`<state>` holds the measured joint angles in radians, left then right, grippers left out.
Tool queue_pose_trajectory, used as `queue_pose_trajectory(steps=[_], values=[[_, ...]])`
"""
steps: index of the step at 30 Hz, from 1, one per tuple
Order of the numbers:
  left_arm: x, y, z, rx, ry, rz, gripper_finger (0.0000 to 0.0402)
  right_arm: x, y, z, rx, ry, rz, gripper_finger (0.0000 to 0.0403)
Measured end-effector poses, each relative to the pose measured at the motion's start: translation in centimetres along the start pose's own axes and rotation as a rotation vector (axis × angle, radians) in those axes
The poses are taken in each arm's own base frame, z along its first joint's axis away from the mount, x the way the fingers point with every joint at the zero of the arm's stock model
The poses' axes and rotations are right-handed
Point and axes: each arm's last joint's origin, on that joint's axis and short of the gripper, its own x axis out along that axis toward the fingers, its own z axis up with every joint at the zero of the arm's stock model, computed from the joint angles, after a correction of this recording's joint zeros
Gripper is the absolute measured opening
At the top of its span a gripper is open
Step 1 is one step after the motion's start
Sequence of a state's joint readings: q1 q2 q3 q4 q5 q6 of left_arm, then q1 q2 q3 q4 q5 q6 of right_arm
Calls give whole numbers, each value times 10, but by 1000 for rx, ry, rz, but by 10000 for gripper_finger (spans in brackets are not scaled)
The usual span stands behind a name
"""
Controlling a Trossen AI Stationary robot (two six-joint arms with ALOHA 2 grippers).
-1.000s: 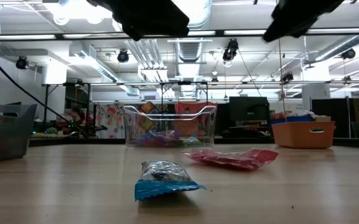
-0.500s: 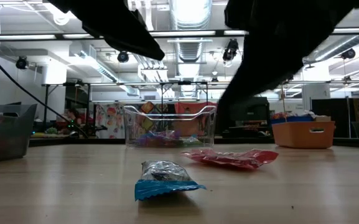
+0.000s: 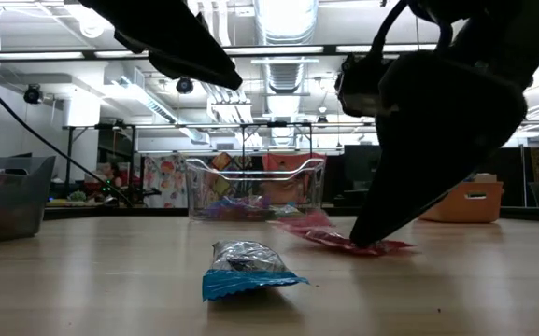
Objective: Sort candy
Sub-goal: Put the red candy into the black bin
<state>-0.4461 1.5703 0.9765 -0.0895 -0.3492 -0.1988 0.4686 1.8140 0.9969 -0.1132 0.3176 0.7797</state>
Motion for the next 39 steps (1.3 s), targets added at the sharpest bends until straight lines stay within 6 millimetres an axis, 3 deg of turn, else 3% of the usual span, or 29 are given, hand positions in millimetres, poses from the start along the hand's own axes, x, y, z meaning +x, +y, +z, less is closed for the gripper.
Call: queue_pose_trajectory(steps=[3,7,14,20,26,31,39], values=[[1,0,-3,-12,6,2,126,9,-3,-1,1,-1,-28,299],[3,1,-10,-36,-18,-3,126,20,-8,-6,-13,7,-73,269],[6,2,-26,-73,1,0,126,25,-11,-8,-63,-10,-122,138],[6,1,-24,-79,-63,-11,126,19,-10,-3,-130,-31,-116,22],[-3,3,-17,27,-132,-20,126,1,-8,1,-234,-78,-161,15],[-6,1,-15,62,-337,-181,126,-28,1,12,-322,-250,-243,14],[-8,28,-38,-149,-563,-107,126,-76,9,34,-441,-499,-407,13]])
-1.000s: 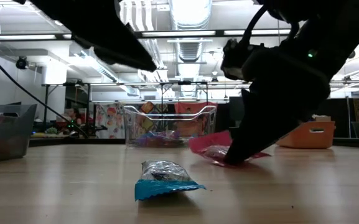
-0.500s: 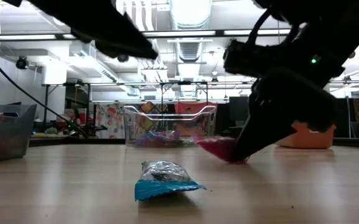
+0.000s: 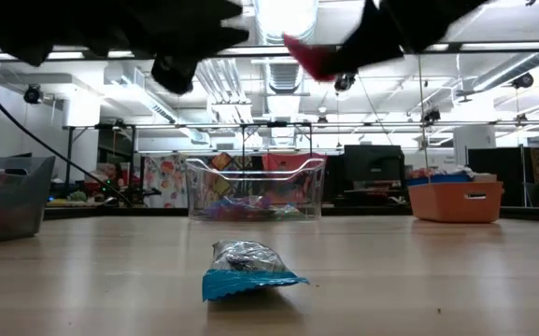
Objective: Sort candy
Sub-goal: Put the red candy into the black bin
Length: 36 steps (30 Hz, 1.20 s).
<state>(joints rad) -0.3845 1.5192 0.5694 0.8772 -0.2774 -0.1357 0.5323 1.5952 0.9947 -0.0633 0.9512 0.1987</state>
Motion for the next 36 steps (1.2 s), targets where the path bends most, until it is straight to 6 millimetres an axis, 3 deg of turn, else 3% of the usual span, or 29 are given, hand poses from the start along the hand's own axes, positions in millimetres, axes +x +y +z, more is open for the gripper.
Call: queue_pose_trajectory(steps=[4,9,16,28,32,36], values=[[-6,16,-4,-64,-63,138,126,-7,-7,18,0,-89,26,13],[-2,23,3,-80,-111,166,126,-5,-6,31,-36,-182,69,13],[6,19,18,-62,-147,139,126,5,-11,30,-77,-167,38,13],[19,22,29,-72,-161,191,123,5,-10,30,-117,-166,35,13],[31,20,27,-47,-153,194,100,5,-10,29,-122,-163,36,13],[41,18,28,-23,-154,197,40,5,-10,29,-112,-159,37,21]])
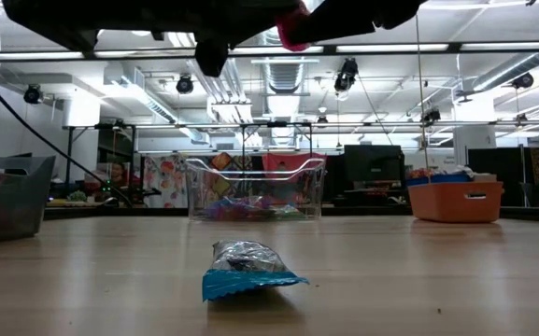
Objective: Sort candy
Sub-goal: Put the red candy into the black bin
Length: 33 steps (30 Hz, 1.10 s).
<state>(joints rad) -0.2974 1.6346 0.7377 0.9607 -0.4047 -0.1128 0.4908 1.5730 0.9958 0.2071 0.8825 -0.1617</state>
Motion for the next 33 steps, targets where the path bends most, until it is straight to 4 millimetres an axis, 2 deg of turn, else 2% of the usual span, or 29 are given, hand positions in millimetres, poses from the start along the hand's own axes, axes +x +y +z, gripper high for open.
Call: queue_pose_trajectory(steps=[3,10,16,19,23,27,30,33], values=[[1,-1,1,7,-3,-2,11,0,0,1,33,-4,-1,53],[-3,0,8,39,39,0,5,-1,-2,1,111,-4,-12,151],[-12,2,23,86,198,57,5,-4,-6,2,156,12,-10,194],[-19,2,38,100,374,85,5,-5,-8,2,158,19,-9,203],[-38,-1,65,36,698,193,5,-5,-7,0,175,30,-8,205],[-70,-7,82,-51,1011,397,5,-5,-7,-1,179,37,-7,205],[-97,-14,85,-99,1199,534,5,-5,-7,-2,195,46,-7,206],[-116,-23,80,-140,1303,593,5,-6,-7,-3,204,54,-7,205]])
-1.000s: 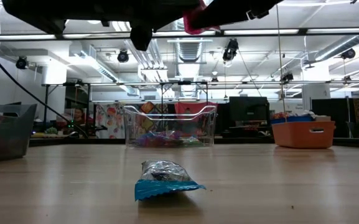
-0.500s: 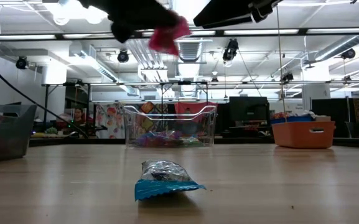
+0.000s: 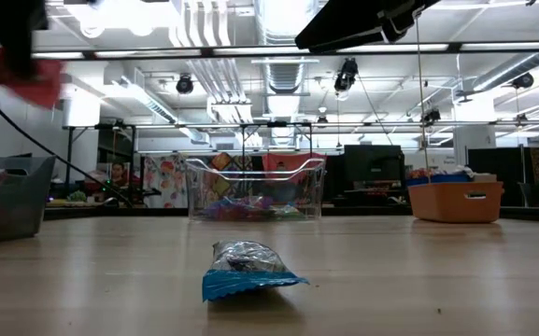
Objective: Sort candy
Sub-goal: Put the red candy into the black bin
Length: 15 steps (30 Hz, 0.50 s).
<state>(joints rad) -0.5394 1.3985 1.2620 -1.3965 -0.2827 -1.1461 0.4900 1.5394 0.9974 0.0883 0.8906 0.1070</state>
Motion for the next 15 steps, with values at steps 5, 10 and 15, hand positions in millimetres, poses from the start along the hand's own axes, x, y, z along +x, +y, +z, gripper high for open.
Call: queue_pose_trajectory(steps=[5,10,15], values=[[19,0,-24,-86,114,48,4,0,0,-1,1,4,-1,206],[45,6,-40,-210,265,129,4,0,0,0,4,3,0,206],[60,9,-46,-243,285,158,18,0,0,-1,9,4,3,206]])
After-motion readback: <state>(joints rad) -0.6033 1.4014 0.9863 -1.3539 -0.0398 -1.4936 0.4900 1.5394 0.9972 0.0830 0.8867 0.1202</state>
